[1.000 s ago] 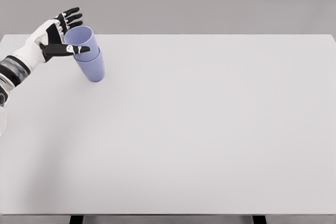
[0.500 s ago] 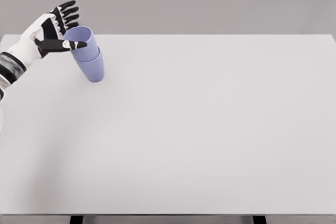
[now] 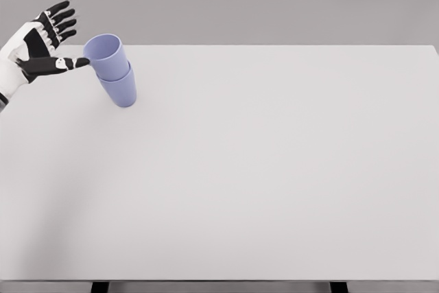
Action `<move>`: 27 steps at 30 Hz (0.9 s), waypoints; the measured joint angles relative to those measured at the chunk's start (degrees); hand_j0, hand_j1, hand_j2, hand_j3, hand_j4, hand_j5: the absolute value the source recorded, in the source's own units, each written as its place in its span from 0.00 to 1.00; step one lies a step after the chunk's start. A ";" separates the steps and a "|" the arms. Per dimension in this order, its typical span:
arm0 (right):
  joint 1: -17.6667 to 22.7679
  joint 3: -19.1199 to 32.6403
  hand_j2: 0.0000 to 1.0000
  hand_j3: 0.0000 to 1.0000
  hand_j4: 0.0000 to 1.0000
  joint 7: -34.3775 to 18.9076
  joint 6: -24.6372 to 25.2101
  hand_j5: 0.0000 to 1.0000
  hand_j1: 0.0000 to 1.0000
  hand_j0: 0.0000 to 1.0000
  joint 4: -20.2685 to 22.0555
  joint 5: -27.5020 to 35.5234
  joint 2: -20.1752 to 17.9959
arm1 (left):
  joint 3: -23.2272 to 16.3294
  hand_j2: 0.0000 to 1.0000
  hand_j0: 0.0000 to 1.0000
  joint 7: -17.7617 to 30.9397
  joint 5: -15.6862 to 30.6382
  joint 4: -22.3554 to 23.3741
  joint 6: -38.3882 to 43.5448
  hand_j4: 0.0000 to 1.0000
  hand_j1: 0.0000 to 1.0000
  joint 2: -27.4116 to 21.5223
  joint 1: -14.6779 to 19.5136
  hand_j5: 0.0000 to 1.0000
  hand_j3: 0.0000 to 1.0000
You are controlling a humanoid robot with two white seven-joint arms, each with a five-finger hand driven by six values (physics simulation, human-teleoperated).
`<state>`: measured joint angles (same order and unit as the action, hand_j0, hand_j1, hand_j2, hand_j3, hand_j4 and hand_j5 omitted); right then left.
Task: Place the right cup on the left cup with left arm
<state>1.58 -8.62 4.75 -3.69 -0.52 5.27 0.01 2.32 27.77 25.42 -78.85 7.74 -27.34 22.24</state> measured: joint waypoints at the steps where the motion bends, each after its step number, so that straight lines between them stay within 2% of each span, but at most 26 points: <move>1: 0.00 0.00 1.00 1.00 1.00 0.00 0.00 1.00 1.00 1.00 0.00 0.00 0.00 | 1.01 1.00 1.00 0.00 0.01 -0.96 0.00 1.00 1.00 -0.04 -0.97 1.00 1.00; 5: 0.00 0.00 1.00 1.00 1.00 0.00 0.00 1.00 1.00 1.00 0.00 0.00 0.00 | 5.67 1.00 1.00 0.01 0.07 -5.59 0.00 1.00 1.00 -0.10 -5.71 1.00 1.00; 9: 0.00 0.00 1.00 1.00 1.00 0.00 0.00 1.00 1.00 1.00 0.00 0.00 0.00 | 10.33 1.00 1.00 0.06 -0.02 -11.14 -0.57 1.00 1.00 -0.07 -13.36 1.00 1.00; 10: 0.00 0.00 1.00 1.00 1.00 0.00 0.00 1.00 1.00 1.00 0.00 0.00 0.00 | 11.14 1.00 1.00 0.07 0.00 -12.39 -1.45 1.00 1.00 -0.07 -14.41 1.00 1.00; 15: 0.00 0.00 1.00 1.00 1.00 0.00 0.00 1.00 1.00 1.00 0.00 0.00 0.00 | 13.32 1.00 1.00 0.13 -0.39 -18.16 -7.37 1.00 1.00 -0.05 -24.78 1.00 1.00; 18: 0.00 0.00 1.00 1.00 1.00 0.00 0.00 1.00 1.00 1.00 0.00 0.00 0.00 | 13.28 1.00 1.00 0.31 -2.69 -20.95 -13.14 1.00 1.00 0.02 -29.44 1.00 1.00; 20: 0.00 0.00 1.00 1.00 1.00 0.00 0.00 1.00 1.00 1.00 0.00 0.00 0.00 | 13.19 1.00 1.00 0.38 -5.37 -22.18 -18.21 1.00 1.00 0.20 -30.94 1.00 1.00; 22: 0.00 0.00 1.00 1.00 1.00 0.00 0.00 1.00 1.00 1.00 0.00 0.00 0.00 | 12.67 1.00 1.00 0.41 -7.91 -23.01 -21.66 1.00 1.00 0.47 -30.94 1.00 1.00; 27: 0.00 0.00 1.00 1.00 1.00 0.00 0.00 1.00 1.00 1.00 0.00 0.00 0.00 | 11.24 1.00 1.00 0.40 -10.18 -23.79 -22.73 1.00 1.00 1.39 -30.94 1.00 1.00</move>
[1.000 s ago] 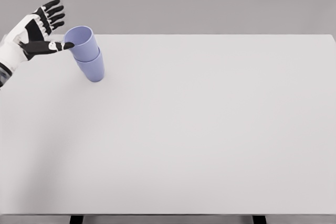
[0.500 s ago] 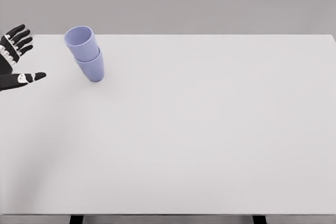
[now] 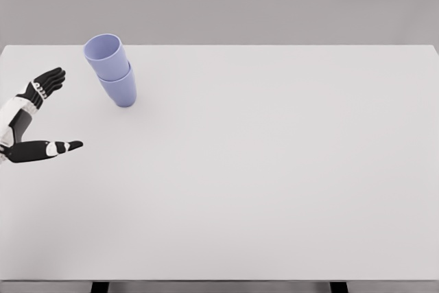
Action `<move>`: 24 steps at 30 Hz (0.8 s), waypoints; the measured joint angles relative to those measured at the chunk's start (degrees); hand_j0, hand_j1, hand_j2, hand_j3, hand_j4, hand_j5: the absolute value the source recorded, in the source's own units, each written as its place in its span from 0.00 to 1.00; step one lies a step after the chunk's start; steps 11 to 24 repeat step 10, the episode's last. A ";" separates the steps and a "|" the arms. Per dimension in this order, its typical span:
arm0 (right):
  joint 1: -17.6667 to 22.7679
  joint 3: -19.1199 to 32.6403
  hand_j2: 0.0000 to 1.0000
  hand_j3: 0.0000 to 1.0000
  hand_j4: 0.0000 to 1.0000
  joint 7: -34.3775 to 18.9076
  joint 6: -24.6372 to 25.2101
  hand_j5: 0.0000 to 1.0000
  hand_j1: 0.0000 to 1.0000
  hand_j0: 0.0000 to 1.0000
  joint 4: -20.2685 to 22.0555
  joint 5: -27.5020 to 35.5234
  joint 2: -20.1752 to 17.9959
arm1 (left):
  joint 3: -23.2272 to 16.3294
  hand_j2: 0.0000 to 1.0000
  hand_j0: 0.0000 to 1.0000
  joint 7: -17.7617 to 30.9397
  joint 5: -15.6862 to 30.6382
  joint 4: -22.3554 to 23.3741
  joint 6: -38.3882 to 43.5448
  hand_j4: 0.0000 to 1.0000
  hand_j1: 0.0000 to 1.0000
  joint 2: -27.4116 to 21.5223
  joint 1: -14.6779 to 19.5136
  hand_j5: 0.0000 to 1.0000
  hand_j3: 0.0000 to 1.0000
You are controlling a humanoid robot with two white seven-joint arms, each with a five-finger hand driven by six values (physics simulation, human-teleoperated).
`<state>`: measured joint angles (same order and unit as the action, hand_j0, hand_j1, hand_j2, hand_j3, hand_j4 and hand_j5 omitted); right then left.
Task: Place the right cup on the left cup with left arm
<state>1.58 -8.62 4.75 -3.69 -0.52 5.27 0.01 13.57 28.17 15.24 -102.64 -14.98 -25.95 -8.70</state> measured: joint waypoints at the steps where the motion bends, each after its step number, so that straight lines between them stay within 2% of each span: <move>1: 0.00 0.00 1.00 1.00 1.00 0.00 0.00 1.00 1.00 1.00 0.00 0.00 0.00 | -0.11 1.00 1.00 -0.01 -0.14 -0.05 1.85 1.00 1.00 0.15 0.00 1.00 1.00; 5: 0.00 0.00 1.00 1.00 1.00 0.00 0.00 1.00 1.00 1.00 0.00 0.00 0.00 | -0.35 1.00 1.00 -0.18 -0.45 -0.12 12.69 1.00 1.00 0.42 0.44 1.00 1.00; 8: 0.00 0.00 1.00 1.00 1.00 0.00 0.00 1.00 1.00 1.00 0.00 0.00 0.00 | -0.37 1.00 1.00 -0.26 -0.51 -0.19 16.14 1.00 1.00 0.43 0.70 1.00 1.00; 24: 0.00 0.00 1.00 1.00 1.00 0.00 0.00 1.00 1.00 1.00 0.00 0.00 0.00 | -0.38 1.00 1.00 -0.28 -0.52 -0.33 17.12 1.00 1.00 0.47 0.70 1.00 1.00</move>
